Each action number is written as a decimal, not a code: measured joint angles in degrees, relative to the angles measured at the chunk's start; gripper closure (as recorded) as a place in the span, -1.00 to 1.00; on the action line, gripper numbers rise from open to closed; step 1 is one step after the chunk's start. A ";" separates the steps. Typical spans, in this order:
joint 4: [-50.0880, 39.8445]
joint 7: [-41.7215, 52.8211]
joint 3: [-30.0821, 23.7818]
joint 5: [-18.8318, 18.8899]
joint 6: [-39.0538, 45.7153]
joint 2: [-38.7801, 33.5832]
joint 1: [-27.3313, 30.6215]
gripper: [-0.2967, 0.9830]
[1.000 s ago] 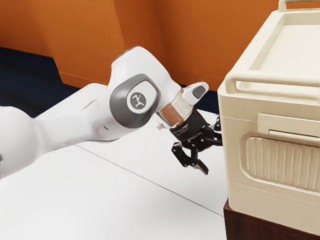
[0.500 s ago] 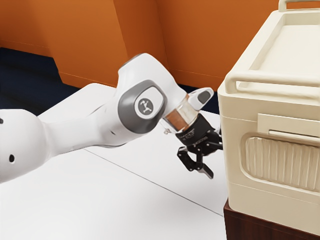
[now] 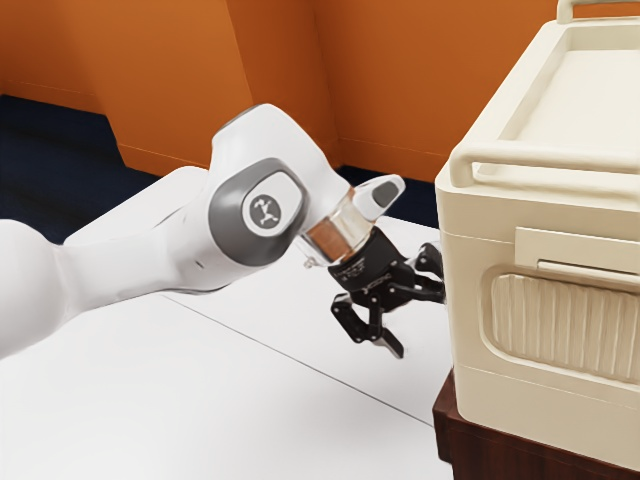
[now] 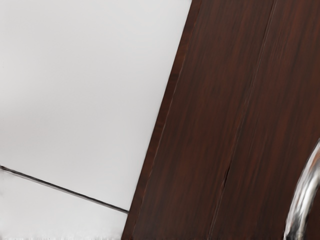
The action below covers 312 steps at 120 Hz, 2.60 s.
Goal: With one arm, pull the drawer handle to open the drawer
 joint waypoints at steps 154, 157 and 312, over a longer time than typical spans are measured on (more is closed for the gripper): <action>-5.28 0.33 5.79 3.98 3.28 -6.28 -1.37 -0.54; -5.21 0.32 5.75 3.96 3.39 -6.10 -1.49 -0.54; -5.89 0.56 12.11 6.25 0.79 -5.71 -1.23 -0.54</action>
